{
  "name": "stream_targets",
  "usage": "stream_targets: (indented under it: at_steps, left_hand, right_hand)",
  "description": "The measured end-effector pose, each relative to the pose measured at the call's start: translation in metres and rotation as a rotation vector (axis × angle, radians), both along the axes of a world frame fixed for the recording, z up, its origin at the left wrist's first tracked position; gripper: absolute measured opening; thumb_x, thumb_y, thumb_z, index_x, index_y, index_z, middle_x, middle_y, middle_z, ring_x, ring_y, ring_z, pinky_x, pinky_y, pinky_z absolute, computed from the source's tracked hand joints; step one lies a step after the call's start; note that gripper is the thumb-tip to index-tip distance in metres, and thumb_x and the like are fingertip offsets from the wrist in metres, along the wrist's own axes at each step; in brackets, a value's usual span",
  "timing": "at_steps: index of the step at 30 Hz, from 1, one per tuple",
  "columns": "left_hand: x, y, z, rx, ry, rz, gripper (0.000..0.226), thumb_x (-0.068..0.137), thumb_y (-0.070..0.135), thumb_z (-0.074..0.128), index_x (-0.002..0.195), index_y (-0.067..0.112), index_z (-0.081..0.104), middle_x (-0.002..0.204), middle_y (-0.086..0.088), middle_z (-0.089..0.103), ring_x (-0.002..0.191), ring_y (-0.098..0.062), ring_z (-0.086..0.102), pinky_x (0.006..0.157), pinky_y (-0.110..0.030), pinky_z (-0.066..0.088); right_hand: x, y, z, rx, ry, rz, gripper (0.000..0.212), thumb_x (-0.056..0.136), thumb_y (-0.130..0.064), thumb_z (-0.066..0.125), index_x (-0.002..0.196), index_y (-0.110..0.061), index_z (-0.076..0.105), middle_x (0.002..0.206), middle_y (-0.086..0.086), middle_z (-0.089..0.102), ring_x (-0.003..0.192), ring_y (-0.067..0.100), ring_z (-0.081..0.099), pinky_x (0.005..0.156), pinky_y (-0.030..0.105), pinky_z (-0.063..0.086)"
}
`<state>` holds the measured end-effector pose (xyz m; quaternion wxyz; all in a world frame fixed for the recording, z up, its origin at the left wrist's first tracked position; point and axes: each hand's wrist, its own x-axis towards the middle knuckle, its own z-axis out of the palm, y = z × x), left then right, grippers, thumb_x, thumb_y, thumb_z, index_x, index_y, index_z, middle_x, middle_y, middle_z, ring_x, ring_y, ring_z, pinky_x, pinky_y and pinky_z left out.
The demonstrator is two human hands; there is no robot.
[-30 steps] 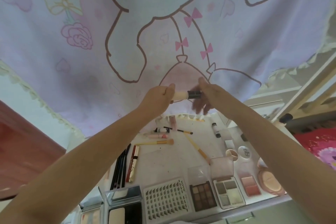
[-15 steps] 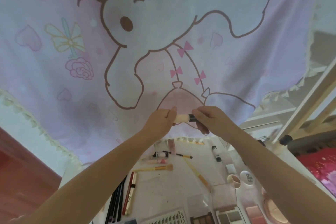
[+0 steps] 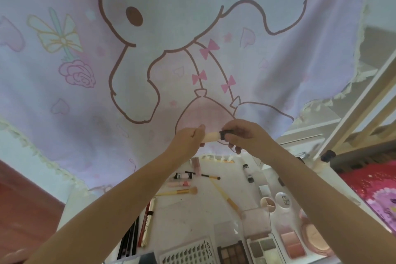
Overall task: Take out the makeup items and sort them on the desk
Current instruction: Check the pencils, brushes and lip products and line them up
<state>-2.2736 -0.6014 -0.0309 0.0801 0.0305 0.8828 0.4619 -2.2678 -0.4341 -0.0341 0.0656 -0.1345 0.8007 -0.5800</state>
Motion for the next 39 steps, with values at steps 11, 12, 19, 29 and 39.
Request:
stream_targets:
  at_steps: [11, 12, 19, 29, 39]
  left_hand:
    - [-0.009, 0.000, -0.016, 0.017, -0.012, -0.008, 0.045, 0.099, 0.029, 0.030, 0.059, 0.017, 0.046, 0.057, 0.002, 0.045, 0.049, -0.012, 0.035, 0.049, -0.023, 0.028]
    - [-0.010, 0.000, -0.019, 0.020, -0.020, -0.014, 0.046, 0.099, 0.028, 0.030, 0.058, 0.016, 0.046, 0.056, 0.003, 0.044, 0.049, -0.012, 0.034, 0.049, -0.023, 0.028]
    - [-0.018, 0.004, -0.037, 0.110, -0.158, -0.033, 0.036, 0.099, 0.035, 0.027, 0.080, 0.013, 0.048, 0.057, 0.000, 0.043, 0.046, -0.010, 0.038, 0.046, -0.019, 0.032]
    - [-0.040, -0.007, -0.127, -0.360, -0.246, -0.075, 0.017, 0.098, 0.026, 0.035, 0.088, 0.018, 0.046, 0.082, 0.002, 0.050, 0.085, -0.019, 0.050, 0.076, -0.028, 0.039]
    - [-0.035, -0.001, -0.192, -0.647, -0.226, -0.245, 0.043, 0.096, 0.022, 0.036, 0.138, 0.012, 0.032, 0.131, -0.005, 0.047, 0.117, -0.023, 0.047, 0.093, -0.033, 0.044]
  right_hand:
    - [-0.008, 0.003, -0.011, 0.012, -0.188, -0.003, 0.018, 0.091, -0.009, 0.051, 0.079, -0.016, 0.061, 0.062, -0.001, 0.060, 0.048, 0.008, 0.055, 0.047, 0.016, 0.046]
    - [-0.009, 0.004, -0.014, -0.006, -0.187, -0.016, 0.018, 0.090, -0.007, 0.052, 0.077, -0.015, 0.061, 0.059, -0.001, 0.059, 0.046, 0.006, 0.054, 0.047, 0.016, 0.046]
    - [-0.020, 0.013, -0.035, -0.105, -0.243, -0.098, 0.013, 0.088, -0.001, 0.053, 0.082, -0.008, 0.062, 0.062, 0.005, 0.058, 0.044, 0.006, 0.055, 0.048, 0.015, 0.049]
    - [-0.053, 0.041, -0.107, 0.560, -0.118, -0.369, 0.015, 0.084, -0.017, 0.060, 0.090, -0.003, 0.063, 0.073, 0.011, 0.063, 0.061, 0.012, 0.063, 0.054, 0.013, 0.042]
    - [-0.095, 0.039, -0.163, 0.902, -0.125, -0.367, 0.022, 0.089, -0.015, 0.050, 0.098, 0.003, 0.059, 0.100, 0.019, 0.065, 0.097, 0.033, 0.058, 0.078, 0.033, 0.045]
